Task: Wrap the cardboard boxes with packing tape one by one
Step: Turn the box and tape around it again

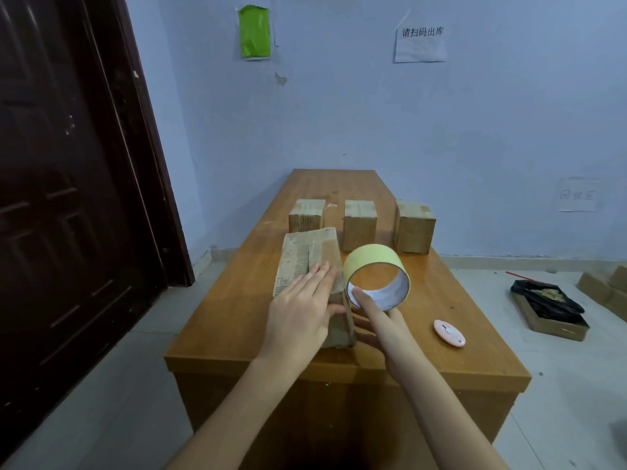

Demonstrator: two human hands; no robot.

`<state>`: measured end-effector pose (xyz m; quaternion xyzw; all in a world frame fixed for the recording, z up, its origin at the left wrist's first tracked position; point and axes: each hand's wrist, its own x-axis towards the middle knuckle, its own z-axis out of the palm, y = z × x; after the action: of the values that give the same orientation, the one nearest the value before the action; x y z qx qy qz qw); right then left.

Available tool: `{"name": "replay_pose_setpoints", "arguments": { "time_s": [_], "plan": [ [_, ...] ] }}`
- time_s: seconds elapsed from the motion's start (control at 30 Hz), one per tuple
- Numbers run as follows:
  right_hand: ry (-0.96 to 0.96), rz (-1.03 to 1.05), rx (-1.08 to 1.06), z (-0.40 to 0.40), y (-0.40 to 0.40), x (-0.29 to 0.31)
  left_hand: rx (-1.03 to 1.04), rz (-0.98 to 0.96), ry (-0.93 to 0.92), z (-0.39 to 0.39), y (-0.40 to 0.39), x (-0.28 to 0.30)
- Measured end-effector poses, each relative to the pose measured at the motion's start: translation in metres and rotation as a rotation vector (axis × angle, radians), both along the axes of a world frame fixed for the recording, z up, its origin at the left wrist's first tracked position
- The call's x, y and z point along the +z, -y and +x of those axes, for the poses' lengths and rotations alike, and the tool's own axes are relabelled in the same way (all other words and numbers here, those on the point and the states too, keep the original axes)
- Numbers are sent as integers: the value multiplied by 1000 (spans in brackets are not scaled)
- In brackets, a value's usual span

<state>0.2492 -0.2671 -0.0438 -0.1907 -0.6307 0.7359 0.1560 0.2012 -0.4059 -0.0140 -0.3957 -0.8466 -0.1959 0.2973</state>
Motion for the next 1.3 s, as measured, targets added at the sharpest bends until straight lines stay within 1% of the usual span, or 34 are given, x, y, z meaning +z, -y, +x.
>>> {"name": "replay_pose_setpoints", "arguments": {
  "time_s": [0.07,0.17,0.23,0.3,0.37,0.5,0.57,0.63,0.7,0.8,0.87,0.93,1.03,1.1,1.17,1.23,1.3],
  "plan": [
    [29,35,21,1,-5,10,10,84,-5,0,-3,-1],
    [56,77,107,6,-16,19,20,124,7,3,-8,-8],
    [60,34,37,8,-23,20,23,142,39,4,-9,-12],
    [91,-8,-77,10,-26,18,30,178,117,1,-6,-12],
    [96,15,-110,10,-25,16,31,201,183,-6,-2,-12],
    [66,158,-91,7,-20,24,-26,344,354,-13,7,-11],
    [73,283,-70,3,-20,33,-95,391,449,-14,15,-10],
    [114,441,-22,-2,-17,44,-169,382,492,-16,24,-7],
    [155,613,19,-9,-12,53,-133,295,418,-18,33,-4],
    [225,804,75,-21,1,65,44,122,225,-16,39,0],
    [284,912,101,-28,9,72,67,36,152,-15,40,0],
    [318,1031,102,-35,16,78,86,2,132,-15,41,-5],
    [337,1231,88,-42,24,82,92,50,163,-17,48,-12],
    [336,1248,117,-45,30,78,103,62,179,-18,55,-18],
    [313,1176,123,-47,35,73,99,64,204,-20,61,-24],
    [290,1138,91,-49,42,67,91,68,231,-23,65,-28],
    [261,1147,50,-51,47,60,98,60,215,-23,66,-29]
  ]
}}
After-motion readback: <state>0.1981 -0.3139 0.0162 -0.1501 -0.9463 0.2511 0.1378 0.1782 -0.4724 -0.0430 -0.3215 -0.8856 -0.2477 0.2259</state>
